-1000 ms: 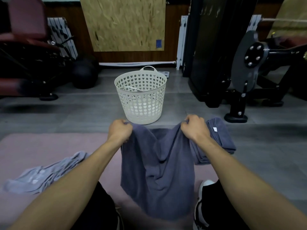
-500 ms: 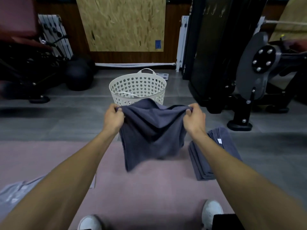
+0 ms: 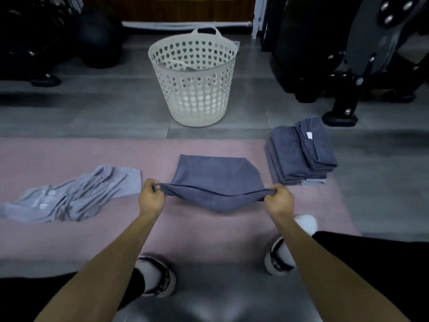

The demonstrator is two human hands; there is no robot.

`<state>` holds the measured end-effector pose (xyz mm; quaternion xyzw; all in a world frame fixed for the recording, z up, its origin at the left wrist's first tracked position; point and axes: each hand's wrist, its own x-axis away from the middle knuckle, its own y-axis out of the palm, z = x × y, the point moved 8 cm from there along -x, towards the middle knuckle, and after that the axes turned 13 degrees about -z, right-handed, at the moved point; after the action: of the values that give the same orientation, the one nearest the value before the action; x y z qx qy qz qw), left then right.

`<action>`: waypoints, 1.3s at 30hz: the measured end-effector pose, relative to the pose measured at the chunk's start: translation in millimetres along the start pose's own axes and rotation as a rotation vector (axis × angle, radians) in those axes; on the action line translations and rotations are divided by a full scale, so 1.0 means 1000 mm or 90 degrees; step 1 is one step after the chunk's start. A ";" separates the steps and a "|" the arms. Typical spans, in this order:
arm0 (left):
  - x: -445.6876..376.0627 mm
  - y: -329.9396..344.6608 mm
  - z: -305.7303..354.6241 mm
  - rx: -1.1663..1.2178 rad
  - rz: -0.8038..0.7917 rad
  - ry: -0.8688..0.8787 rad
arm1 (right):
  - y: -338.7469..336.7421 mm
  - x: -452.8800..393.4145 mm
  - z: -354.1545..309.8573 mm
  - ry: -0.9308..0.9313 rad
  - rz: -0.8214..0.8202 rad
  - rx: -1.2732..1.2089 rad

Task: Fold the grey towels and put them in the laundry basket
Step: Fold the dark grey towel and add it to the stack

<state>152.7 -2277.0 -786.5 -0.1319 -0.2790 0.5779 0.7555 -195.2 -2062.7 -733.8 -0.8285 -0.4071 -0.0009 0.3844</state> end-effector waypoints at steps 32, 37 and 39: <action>0.070 0.103 -0.025 -0.382 -0.392 -0.003 | 0.072 0.015 0.091 0.116 -0.344 0.281; 0.023 0.157 0.015 -0.356 -0.429 0.077 | 0.053 -0.056 0.064 0.096 -0.307 0.213; -0.002 0.183 0.025 -0.390 -0.447 0.120 | 0.050 -0.090 0.060 0.090 -0.291 0.190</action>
<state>-8.3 -2227.8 -862.9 -0.2978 -0.3948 0.1642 0.8535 -240.6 -2103.7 -836.0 -0.6474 -0.5511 -0.0850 0.5196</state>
